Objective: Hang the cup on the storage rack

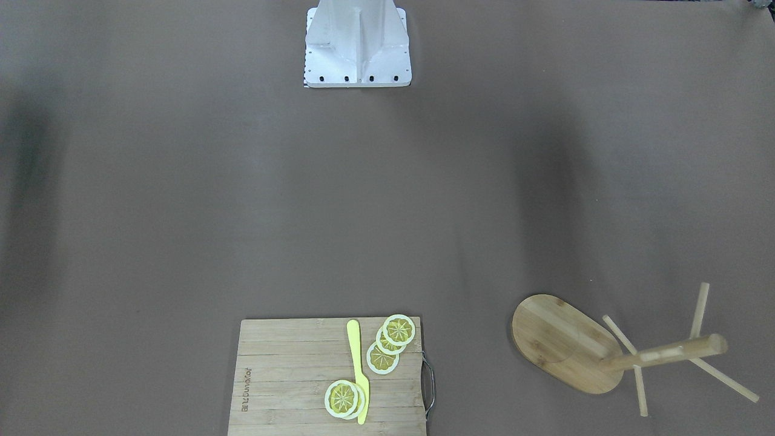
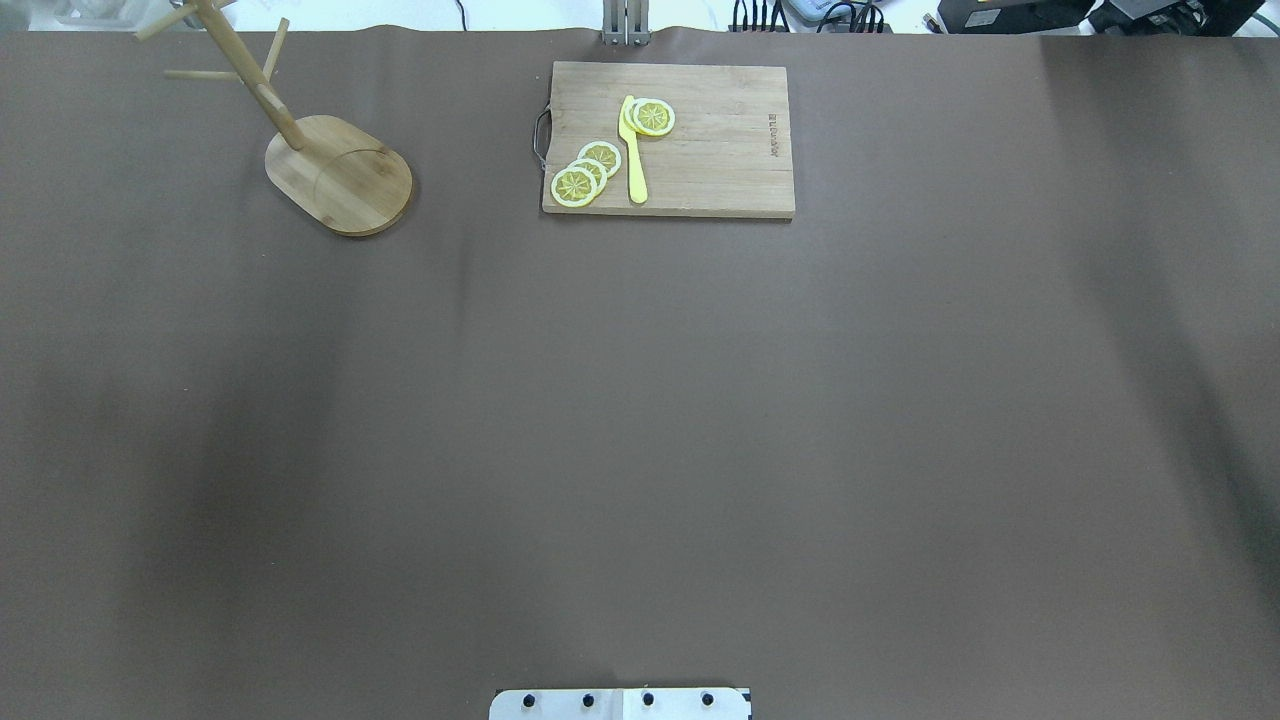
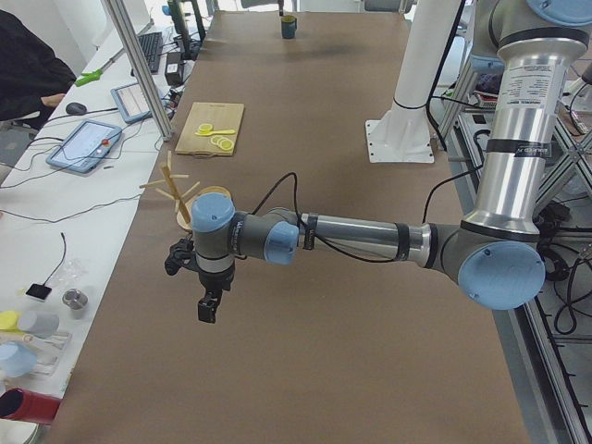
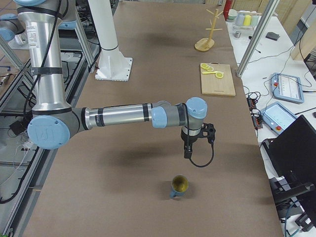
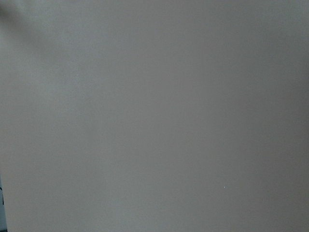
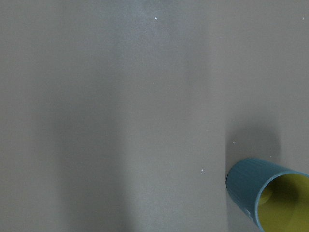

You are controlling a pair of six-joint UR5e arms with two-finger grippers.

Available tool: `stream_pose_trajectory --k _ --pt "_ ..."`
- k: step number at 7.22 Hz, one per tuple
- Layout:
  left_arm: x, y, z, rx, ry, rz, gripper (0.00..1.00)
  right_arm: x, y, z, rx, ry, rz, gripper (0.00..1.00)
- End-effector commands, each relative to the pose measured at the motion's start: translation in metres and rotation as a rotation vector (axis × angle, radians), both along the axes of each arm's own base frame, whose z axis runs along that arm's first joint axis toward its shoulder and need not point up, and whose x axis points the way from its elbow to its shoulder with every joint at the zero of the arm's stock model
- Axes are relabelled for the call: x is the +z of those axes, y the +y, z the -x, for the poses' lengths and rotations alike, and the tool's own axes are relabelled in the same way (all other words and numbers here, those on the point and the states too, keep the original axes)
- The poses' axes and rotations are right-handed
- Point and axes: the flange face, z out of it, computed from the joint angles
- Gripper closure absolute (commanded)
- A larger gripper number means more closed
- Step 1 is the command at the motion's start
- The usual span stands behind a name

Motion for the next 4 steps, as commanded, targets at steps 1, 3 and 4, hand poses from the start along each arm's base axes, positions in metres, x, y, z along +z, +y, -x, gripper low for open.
stream_pose_trajectory --k 1,3,4 --pt "-0.008 -0.003 -0.002 0.003 0.024 -0.007 0.01 0.015 0.0 -0.002 -0.105 0.003 -0.066 0.0" --pt "-0.009 -0.002 -0.008 0.015 0.091 0.011 0.01 0.052 0.004 -0.032 -0.159 0.005 -0.105 0.0" --pt "-0.009 0.001 -0.013 0.026 0.159 0.056 0.01 0.091 0.007 -0.044 -0.147 0.002 -0.138 0.0"
